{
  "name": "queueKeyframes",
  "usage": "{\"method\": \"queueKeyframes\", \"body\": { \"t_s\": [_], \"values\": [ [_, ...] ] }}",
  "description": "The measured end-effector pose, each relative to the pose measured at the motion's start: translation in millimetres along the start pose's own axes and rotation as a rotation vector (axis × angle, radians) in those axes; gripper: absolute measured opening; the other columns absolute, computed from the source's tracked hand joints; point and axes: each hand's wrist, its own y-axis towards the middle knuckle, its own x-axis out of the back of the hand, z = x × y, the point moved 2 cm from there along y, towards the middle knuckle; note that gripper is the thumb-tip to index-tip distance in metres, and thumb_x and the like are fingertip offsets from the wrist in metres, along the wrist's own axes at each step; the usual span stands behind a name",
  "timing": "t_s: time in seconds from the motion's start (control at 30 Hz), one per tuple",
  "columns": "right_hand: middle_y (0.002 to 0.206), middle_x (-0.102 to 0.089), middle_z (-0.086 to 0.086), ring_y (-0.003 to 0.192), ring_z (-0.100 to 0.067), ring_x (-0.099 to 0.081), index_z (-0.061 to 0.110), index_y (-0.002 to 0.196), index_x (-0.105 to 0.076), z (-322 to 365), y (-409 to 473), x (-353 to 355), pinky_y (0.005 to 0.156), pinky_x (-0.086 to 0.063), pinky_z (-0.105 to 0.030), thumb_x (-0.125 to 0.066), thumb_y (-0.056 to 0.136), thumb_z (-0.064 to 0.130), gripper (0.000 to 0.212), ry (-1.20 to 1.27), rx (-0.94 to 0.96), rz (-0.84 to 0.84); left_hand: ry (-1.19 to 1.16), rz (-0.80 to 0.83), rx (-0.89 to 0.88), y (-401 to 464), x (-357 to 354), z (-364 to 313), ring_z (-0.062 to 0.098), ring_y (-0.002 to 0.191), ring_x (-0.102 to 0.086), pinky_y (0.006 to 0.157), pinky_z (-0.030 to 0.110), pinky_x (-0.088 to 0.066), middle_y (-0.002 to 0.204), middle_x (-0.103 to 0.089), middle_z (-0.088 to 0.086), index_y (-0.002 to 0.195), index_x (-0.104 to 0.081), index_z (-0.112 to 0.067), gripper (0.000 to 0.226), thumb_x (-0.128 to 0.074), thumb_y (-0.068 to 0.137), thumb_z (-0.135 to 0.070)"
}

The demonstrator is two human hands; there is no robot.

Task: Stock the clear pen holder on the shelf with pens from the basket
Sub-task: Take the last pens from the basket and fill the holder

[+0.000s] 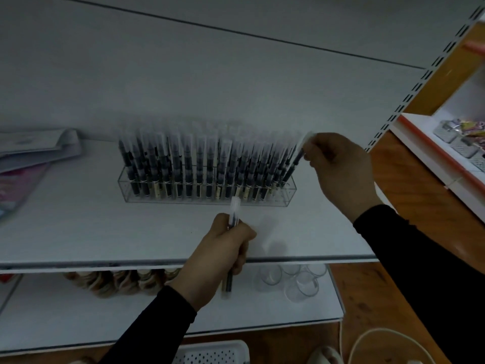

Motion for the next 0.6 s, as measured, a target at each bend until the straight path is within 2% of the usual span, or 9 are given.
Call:
{"method": "queueKeyframes", "body": {
  "t_s": [0.07,0.17,0.33,0.43,0.53,0.6],
  "values": [
    [0.086,-0.070,0.002,0.079,-0.010,-0.064,0.014,0.099,-0.069,-1,-3,-4,0.068,-0.040,-0.001,-0.057,0.095,0.025,0.017,-0.030,-0.011,0.024,-0.064,0.000,-0.002,0,-1,-1,0.018,0.050,-0.039,0.048,0.030,-0.033,0.067,-0.046,0.007,0.092,-0.044,-0.011,0.007,-0.047,0.091,-0.005],
    [0.084,-0.069,0.002,0.077,-0.009,-0.063,0.014,0.099,-0.069,-2,-8,-8,0.066,-0.040,0.000,-0.056,0.096,0.026,0.017,-0.006,-0.042,0.055,-0.085,-0.031,-0.049,-1,1,-2,0.020,0.055,-0.045,0.052,0.031,-0.038,0.071,-0.051,0.010,0.097,-0.054,-0.006,0.014,-0.042,0.094,0.001],
    [0.081,-0.067,0.004,0.077,-0.010,-0.063,0.015,0.098,-0.068,2,-8,-10,0.066,-0.040,-0.002,-0.056,0.096,0.027,0.018,-0.008,-0.064,0.057,-0.023,0.003,-0.115,-5,2,-4,0.018,0.071,-0.061,0.068,0.029,-0.052,0.079,-0.068,0.006,0.106,-0.062,-0.009,0.020,-0.044,0.099,-0.007],
    [0.082,-0.065,0.009,0.076,-0.004,-0.060,0.016,0.099,-0.070,2,-11,-10,0.066,-0.036,0.004,-0.058,0.095,0.028,0.017,-0.040,-0.095,0.079,-0.043,0.029,-0.119,-5,2,-5,0.020,0.079,-0.067,0.078,0.034,-0.056,0.087,-0.074,0.005,0.107,-0.063,-0.011,0.021,-0.044,0.100,-0.008],
    [0.076,-0.063,0.015,0.068,0.004,-0.056,0.020,0.086,-0.066,2,-21,-8,0.061,-0.034,0.004,-0.061,0.092,0.035,0.017,-0.044,-0.155,0.076,-0.087,0.062,-0.099,-5,2,-4,0.022,0.083,-0.070,0.083,0.036,-0.057,0.097,-0.075,0.008,0.109,-0.062,-0.010,0.020,-0.045,0.100,-0.010],
    [0.071,-0.065,0.010,0.068,0.000,-0.059,0.021,0.078,-0.064,4,-33,-10,0.061,-0.038,-0.002,-0.060,0.091,0.043,0.025,-0.042,-0.203,0.105,-0.130,0.080,-0.074,-6,1,-4,0.022,0.082,-0.070,0.080,0.034,-0.059,0.099,-0.074,0.011,0.109,-0.062,-0.008,0.020,-0.045,0.100,-0.009]
  ]
}}
